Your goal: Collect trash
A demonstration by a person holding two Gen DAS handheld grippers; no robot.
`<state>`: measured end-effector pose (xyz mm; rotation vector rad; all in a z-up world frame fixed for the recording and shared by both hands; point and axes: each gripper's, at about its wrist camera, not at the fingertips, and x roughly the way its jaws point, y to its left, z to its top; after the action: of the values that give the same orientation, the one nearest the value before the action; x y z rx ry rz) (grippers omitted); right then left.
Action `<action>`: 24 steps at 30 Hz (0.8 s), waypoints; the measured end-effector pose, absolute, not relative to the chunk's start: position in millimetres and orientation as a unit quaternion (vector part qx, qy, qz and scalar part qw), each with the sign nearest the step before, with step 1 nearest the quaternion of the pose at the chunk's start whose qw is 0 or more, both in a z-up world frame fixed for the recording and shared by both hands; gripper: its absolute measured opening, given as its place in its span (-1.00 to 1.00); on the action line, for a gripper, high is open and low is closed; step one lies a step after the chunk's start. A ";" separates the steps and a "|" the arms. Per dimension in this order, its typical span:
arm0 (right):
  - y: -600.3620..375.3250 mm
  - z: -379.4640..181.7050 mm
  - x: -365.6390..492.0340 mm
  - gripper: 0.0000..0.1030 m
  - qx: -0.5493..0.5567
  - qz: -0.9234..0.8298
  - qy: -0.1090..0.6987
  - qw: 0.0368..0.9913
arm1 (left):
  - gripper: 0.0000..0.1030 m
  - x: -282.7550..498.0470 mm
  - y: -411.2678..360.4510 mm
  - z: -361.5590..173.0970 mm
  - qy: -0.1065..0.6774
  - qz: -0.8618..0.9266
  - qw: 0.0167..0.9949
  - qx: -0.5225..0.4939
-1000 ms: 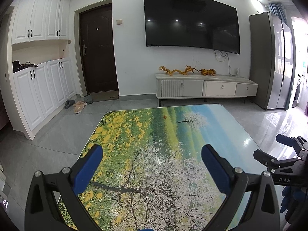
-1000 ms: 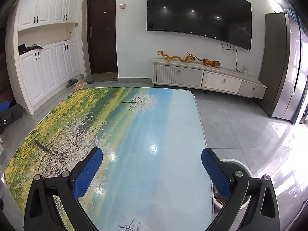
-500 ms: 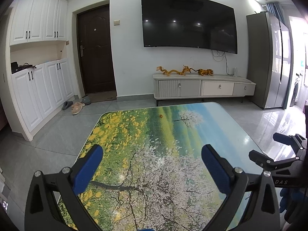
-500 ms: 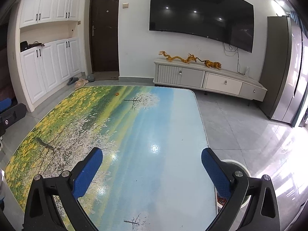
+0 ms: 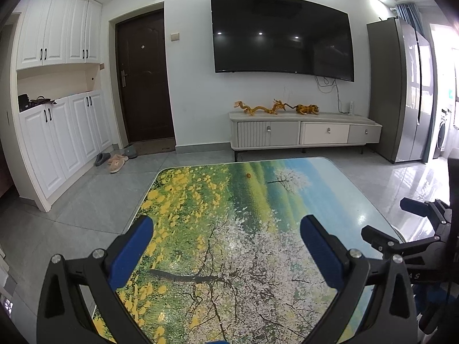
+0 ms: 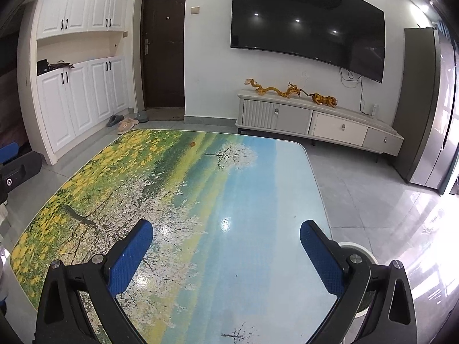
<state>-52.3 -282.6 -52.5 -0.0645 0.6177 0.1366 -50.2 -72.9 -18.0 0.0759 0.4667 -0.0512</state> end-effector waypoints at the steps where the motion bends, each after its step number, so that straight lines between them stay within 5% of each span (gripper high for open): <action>1: -282.2 -52.4 -53.7 1.00 -0.031 0.064 0.302 0.951 | 1.00 -49.9 -72.7 -18.7 0.232 -0.026 0.972 0.038; 24: -265.8 -46.5 -40.2 1.00 -0.035 0.060 0.295 0.953 | 1.00 -49.2 -61.0 -25.4 0.236 -0.024 0.971 0.032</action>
<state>-40.2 -265.8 -46.5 -0.0711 0.5987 0.1226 -49.2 -61.0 -25.4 0.0645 0.4762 -0.0492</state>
